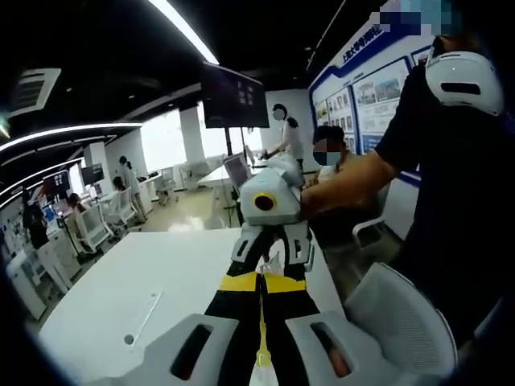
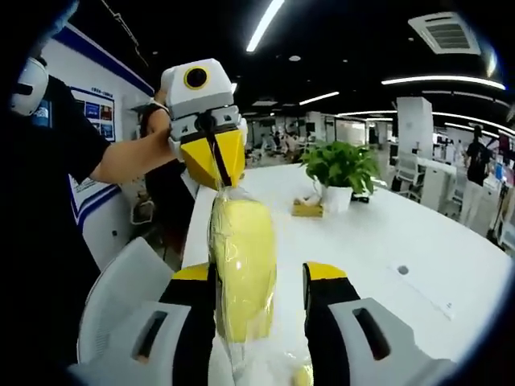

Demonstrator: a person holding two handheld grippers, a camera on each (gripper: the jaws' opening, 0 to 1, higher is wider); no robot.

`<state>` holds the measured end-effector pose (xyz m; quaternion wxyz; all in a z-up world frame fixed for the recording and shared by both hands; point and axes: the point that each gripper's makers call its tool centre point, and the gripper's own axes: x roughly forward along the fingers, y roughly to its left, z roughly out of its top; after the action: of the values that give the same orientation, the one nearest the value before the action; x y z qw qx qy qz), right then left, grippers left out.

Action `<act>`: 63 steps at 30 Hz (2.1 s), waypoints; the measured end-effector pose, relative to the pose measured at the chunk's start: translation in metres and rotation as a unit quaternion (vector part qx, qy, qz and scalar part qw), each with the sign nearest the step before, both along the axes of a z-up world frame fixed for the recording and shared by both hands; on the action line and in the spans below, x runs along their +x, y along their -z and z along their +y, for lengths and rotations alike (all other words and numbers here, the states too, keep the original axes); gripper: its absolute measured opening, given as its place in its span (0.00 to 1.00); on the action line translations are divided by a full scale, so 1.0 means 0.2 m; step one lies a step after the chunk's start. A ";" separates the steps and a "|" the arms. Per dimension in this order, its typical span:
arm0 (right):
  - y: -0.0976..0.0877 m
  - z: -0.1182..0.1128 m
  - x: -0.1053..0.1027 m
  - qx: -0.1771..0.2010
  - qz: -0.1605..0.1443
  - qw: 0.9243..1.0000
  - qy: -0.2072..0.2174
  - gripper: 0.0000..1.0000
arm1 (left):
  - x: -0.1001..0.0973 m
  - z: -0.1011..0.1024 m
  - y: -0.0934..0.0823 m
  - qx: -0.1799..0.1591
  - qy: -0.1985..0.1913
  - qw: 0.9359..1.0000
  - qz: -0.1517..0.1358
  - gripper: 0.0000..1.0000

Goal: Compare the silicone blocks by pressing each to a similar depth, holding the contact briefly, and releasing to observe deformation and rebound differences across the visible hardness samples.

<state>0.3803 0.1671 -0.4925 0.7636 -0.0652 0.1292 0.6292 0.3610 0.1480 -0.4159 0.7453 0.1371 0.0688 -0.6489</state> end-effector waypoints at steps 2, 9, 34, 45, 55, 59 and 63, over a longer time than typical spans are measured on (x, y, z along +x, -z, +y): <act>0.00 0.00 0.00 0.002 0.001 1.000 0.003 0.43 | 0.00 0.00 0.00 0.000 0.001 1.000 0.001 0.00; 0.02 0.00 -0.04 0.003 0.012 1.000 -0.004 0.43 | 0.00 0.00 0.01 0.003 0.000 1.000 0.002 0.00; -0.07 -0.13 0.01 0.096 0.006 0.992 0.083 0.90 | 0.02 0.02 0.03 0.007 -0.007 1.000 0.006 0.00; -0.09 -0.22 0.00 0.101 -0.016 0.988 0.115 0.96 | 0.03 0.04 0.04 0.004 -0.017 1.000 0.010 0.00; -0.06 -0.31 -0.03 0.068 -0.037 0.989 0.127 0.90 | 0.02 0.06 0.06 -0.002 -0.025 1.000 0.017 0.00; -0.06 -0.35 -0.04 0.063 -0.041 0.988 0.138 0.86 | 0.02 0.07 0.07 -0.003 -0.030 0.999 0.018 0.00; -0.01 -0.41 -0.06 0.033 -0.041 0.988 0.143 0.77 | 0.02 0.08 0.09 -0.002 -0.033 0.999 0.023 0.00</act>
<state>0.3684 0.0851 -0.4899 0.8522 -0.0471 0.0851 0.5142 0.3655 0.1643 -0.4342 0.7647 0.1179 0.0891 -0.6272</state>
